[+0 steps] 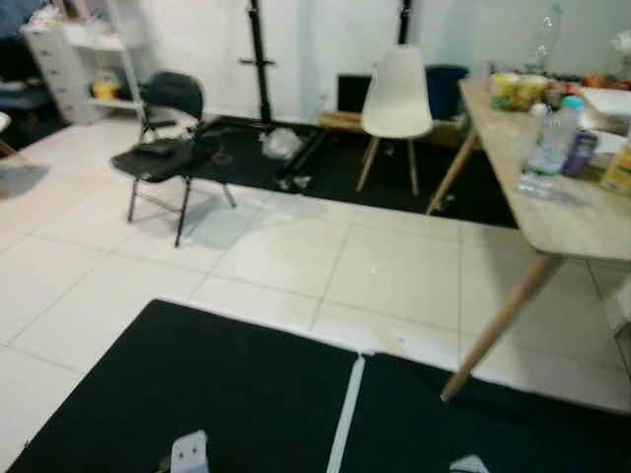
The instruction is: Restocking fridge
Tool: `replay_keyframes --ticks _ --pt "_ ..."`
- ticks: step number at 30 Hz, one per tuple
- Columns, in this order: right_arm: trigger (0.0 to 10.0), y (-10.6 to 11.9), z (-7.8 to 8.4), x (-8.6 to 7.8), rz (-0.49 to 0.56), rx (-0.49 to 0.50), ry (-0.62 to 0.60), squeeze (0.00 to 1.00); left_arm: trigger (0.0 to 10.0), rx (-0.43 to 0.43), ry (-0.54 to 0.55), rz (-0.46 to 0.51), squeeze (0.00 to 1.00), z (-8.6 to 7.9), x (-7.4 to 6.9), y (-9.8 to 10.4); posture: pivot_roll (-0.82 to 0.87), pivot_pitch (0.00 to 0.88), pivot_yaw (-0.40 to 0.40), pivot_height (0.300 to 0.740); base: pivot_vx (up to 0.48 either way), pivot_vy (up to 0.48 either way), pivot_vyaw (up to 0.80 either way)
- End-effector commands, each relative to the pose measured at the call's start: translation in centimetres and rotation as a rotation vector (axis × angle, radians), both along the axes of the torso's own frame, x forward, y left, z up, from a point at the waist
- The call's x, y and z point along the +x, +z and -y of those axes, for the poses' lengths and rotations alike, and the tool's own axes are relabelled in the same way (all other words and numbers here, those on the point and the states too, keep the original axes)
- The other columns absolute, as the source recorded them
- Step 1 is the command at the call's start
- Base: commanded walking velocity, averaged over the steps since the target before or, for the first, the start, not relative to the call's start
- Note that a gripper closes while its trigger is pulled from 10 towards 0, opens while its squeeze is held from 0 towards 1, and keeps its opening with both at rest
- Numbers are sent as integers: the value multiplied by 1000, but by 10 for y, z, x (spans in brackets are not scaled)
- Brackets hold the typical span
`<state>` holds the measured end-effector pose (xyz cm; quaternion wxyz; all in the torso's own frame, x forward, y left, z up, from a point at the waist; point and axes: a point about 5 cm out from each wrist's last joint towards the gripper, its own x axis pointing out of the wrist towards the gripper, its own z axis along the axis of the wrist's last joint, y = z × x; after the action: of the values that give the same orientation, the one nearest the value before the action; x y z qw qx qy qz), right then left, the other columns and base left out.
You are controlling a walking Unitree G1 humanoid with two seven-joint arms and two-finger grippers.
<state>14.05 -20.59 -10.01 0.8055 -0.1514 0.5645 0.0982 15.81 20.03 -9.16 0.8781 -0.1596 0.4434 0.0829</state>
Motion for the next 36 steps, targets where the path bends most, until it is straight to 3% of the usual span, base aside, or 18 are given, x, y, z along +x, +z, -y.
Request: replay_keyframes --ticks 1,18,24,36 --pt "10000 -1 -4 -2 -10 2 17 0 10000 -1 -2 -10 0 -1 -3 -1 -76 0 49 740 0 0 -769" --pt "10000 0 -2 0 13 -7 34 0 10000 3 -12 -10 0 -1 -6 -2 -74 0 41 740 0 0 -757" --pt "10000 1 -2 5 24 -6 26 0 10000 7 -31 -7 0 -1 -5 -1 -77 0 43 740 0 0 0" --pt "10000 -2 2 -9 10 -5 27 0 10000 12 -51 -10 0 0 -4 -1 -79 0 41 740 258 0 0"
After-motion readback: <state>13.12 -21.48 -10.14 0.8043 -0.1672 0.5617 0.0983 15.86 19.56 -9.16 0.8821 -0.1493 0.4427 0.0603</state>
